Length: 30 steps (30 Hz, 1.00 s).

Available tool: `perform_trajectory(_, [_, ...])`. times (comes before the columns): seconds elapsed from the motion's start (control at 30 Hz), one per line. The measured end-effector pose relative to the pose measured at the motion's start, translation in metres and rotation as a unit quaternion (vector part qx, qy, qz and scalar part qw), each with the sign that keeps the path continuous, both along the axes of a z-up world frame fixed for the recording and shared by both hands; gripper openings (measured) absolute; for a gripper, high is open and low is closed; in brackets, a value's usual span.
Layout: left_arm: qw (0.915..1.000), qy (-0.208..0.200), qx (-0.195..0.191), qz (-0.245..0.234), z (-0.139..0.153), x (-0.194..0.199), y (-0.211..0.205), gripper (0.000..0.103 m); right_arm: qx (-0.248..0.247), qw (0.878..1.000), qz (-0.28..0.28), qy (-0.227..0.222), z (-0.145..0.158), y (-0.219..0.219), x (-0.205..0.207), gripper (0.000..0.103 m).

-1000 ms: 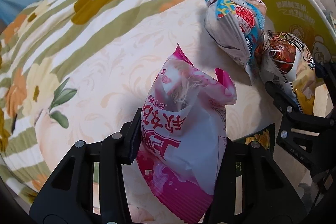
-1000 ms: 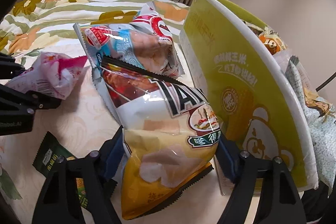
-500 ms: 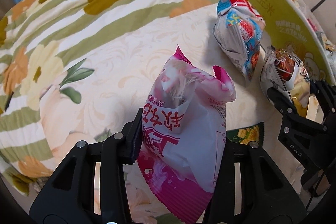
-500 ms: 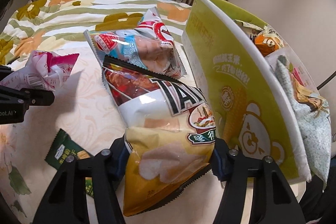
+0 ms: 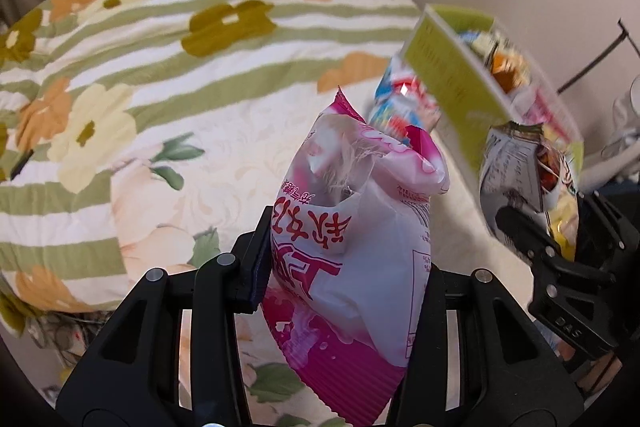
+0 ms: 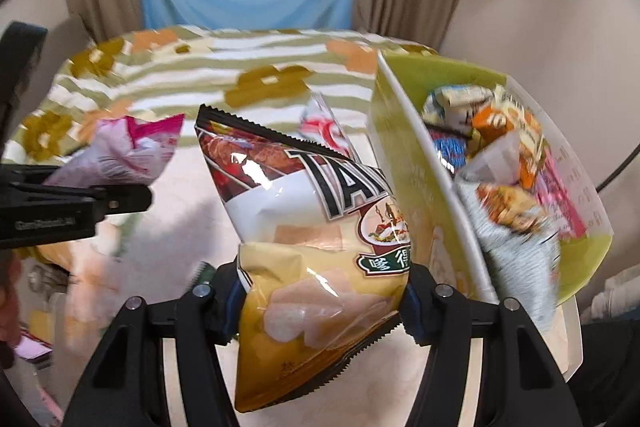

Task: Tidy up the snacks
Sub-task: 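Carry both bags over the yellow-green box and open the left tool to drop the pink bag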

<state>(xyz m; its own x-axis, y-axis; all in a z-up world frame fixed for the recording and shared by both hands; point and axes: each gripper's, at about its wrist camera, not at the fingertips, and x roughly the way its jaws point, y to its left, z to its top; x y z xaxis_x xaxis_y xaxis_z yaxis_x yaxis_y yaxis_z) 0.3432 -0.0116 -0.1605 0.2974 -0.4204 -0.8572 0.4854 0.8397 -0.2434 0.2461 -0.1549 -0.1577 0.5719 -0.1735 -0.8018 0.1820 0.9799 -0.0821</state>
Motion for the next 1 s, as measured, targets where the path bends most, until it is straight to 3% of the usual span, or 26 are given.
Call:
perform_trajectory(0.23, [0.9991,-0.037,-0.003,0.019,0.057,-0.017,-0.024,0.037,0.063,0.997,0.020,-0.043,0.059,-0.028,-0.014,0.058])
perform_trajectory(0.5, [0.9968,-0.067,-0.024,0.036,0.096,-0.036,-0.100,0.037,0.071,0.994,0.039,-0.066,0.092,-0.103,-0.021,0.058])
perform_trajectory(0.77, [0.9968,-0.050,-0.049,0.038,0.093,-0.034,-0.206,0.037,0.088,0.993,0.042,-0.071,0.095,-0.194,-0.030,0.058])
perform_trajectory(1.0, [0.9974,-0.042,-0.032,0.049,0.071,-0.021,-0.286,0.037,0.096,0.992,0.062,-0.062,0.087,-0.252,-0.032,0.058])
